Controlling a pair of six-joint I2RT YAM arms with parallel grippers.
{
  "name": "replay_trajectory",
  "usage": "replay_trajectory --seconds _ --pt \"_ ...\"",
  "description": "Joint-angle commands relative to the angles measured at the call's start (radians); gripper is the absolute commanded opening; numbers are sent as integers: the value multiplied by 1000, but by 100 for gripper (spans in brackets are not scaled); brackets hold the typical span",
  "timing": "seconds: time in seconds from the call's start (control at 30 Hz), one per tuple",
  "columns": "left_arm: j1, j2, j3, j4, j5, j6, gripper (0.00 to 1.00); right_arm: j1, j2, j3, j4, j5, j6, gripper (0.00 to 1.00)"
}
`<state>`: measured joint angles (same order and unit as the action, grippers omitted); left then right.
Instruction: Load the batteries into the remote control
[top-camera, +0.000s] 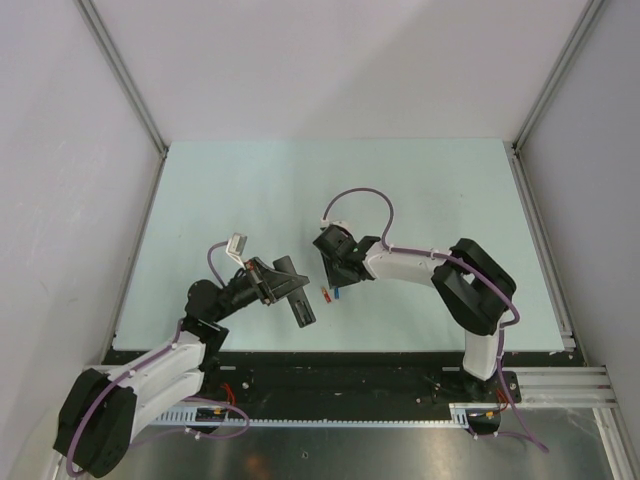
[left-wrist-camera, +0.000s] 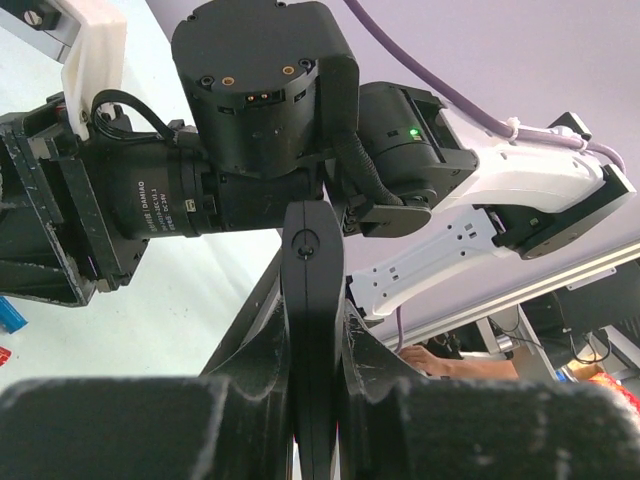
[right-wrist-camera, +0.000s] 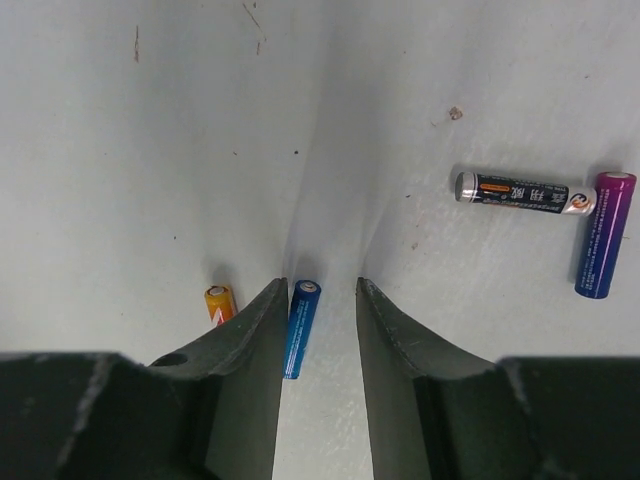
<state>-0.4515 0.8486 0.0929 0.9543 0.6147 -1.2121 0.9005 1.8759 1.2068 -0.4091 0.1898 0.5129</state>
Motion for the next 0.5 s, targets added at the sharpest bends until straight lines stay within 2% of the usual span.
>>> replay_trajectory --seconds 0.0,0.27,0.47 --pt "8 -11 -5 21 19 23 0 6 11 40 -14 0 -19 37" --pt "8 -11 -10 20 17 23 0 8 20 40 -10 -6 -27 36" --pt "8 -14 -12 18 19 23 0 6 22 39 -19 -9 -25 31"
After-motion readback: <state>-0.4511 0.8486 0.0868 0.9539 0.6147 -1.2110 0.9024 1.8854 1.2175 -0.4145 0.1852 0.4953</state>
